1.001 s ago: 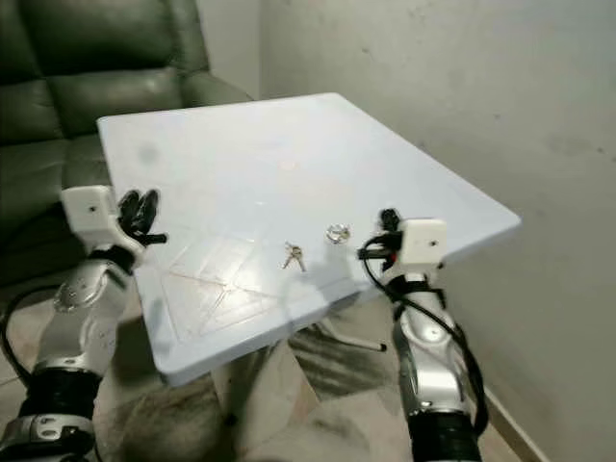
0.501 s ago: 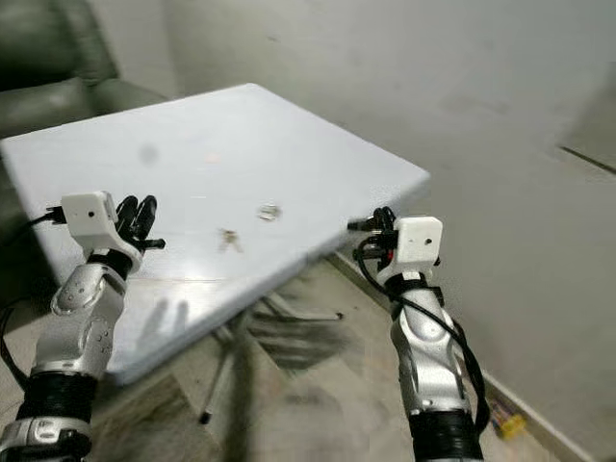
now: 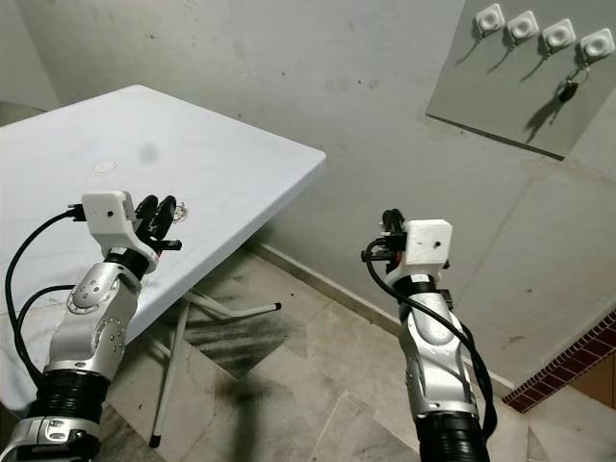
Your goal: Hang keys on a hook
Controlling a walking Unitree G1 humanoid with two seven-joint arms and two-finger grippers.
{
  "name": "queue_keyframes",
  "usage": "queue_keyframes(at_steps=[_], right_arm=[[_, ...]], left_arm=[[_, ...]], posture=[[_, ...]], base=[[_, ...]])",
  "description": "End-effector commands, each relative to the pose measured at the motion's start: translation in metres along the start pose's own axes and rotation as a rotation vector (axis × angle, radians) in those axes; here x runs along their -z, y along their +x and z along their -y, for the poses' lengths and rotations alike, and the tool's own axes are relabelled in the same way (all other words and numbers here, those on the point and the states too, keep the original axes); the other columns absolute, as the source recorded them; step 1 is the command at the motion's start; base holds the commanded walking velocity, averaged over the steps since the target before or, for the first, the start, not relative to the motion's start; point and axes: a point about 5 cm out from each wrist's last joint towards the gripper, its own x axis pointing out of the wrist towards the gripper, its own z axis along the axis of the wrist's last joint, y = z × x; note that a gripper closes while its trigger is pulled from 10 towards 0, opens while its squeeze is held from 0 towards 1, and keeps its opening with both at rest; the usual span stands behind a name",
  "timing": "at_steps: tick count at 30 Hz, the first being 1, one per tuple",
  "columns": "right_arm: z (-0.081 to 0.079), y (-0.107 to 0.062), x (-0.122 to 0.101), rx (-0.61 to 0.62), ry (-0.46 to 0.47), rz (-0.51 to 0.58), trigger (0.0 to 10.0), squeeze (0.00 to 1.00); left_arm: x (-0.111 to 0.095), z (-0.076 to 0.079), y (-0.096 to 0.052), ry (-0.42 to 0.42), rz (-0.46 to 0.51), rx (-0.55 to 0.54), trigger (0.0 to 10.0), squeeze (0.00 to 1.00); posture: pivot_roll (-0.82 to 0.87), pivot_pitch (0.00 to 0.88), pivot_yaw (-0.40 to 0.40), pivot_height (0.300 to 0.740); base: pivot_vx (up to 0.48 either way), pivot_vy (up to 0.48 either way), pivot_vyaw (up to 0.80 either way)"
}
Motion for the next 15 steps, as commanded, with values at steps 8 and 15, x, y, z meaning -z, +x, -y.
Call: queue_keyframes(at_steps=[8, 15], right_arm=[[-0.0038, 0.0005, -0.0061, -0.023, -0.018, 0.029, 10.0, 0.0], [-0.0041, -0.0005, -0.0058, -0.026, -0.019, 0.031, 10.0, 0.0]], left_arm=[[-0.0035, -0.0009, 0.0016, -0.012, 0.009, -0.001, 10.0, 0.0], [-0.0036, -0.0011, 0.002, -0.015, 0.01, 0.004, 10.0, 0.0]], posture=[[-0.09, 0.0, -0.015, 0.74], [-0.09, 0.0, -0.015, 0.74]], base=[[0.034, 0.0, 0.0], [0.295, 0.0, 0.0]])
